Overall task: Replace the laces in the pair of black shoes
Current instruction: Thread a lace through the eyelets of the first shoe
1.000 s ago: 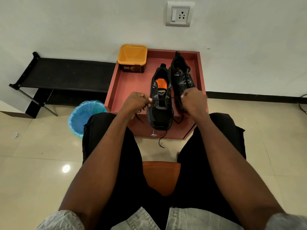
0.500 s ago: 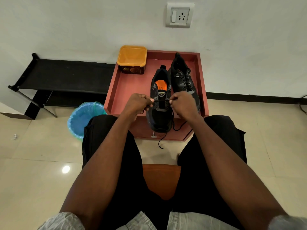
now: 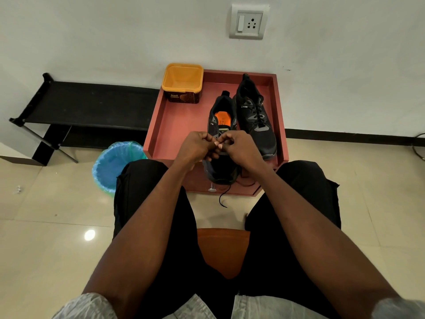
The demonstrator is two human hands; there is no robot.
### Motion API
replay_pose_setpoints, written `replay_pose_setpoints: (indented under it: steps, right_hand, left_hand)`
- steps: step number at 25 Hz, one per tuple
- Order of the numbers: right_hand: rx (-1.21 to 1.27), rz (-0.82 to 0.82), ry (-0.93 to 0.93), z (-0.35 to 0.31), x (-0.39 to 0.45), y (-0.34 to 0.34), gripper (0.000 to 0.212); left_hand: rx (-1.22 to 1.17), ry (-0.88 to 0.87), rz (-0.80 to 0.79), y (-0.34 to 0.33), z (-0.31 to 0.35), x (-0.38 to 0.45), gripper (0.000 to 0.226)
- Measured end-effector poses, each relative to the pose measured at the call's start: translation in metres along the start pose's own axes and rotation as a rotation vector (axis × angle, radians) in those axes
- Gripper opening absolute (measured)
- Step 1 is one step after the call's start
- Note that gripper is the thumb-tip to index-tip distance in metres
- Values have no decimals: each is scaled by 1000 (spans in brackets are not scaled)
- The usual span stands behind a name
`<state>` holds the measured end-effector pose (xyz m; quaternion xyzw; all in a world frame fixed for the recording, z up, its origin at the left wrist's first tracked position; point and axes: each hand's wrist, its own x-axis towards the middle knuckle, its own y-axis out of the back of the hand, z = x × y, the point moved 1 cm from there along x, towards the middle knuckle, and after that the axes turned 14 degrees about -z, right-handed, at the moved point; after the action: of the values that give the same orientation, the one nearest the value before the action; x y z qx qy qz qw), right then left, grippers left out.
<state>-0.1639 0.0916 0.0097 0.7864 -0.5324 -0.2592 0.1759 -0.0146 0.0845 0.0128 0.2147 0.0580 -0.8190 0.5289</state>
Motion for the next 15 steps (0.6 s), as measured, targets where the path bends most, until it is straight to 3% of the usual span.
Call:
replay_pose_setpoints:
  steps: [10, 12, 15]
  right_hand:
    - [200, 134, -88, 7, 6, -3, 12]
    - [122, 174, -126, 7, 8, -5, 13]
    - [-234, 232, -186, 10, 8, -9, 18]
  left_hand:
    - [-100, -45, 120, -5, -4, 10, 8]
    - [-100, -47, 165, -5, -7, 15, 12]
    - [-84, 1, 340, 2, -18, 26, 15]
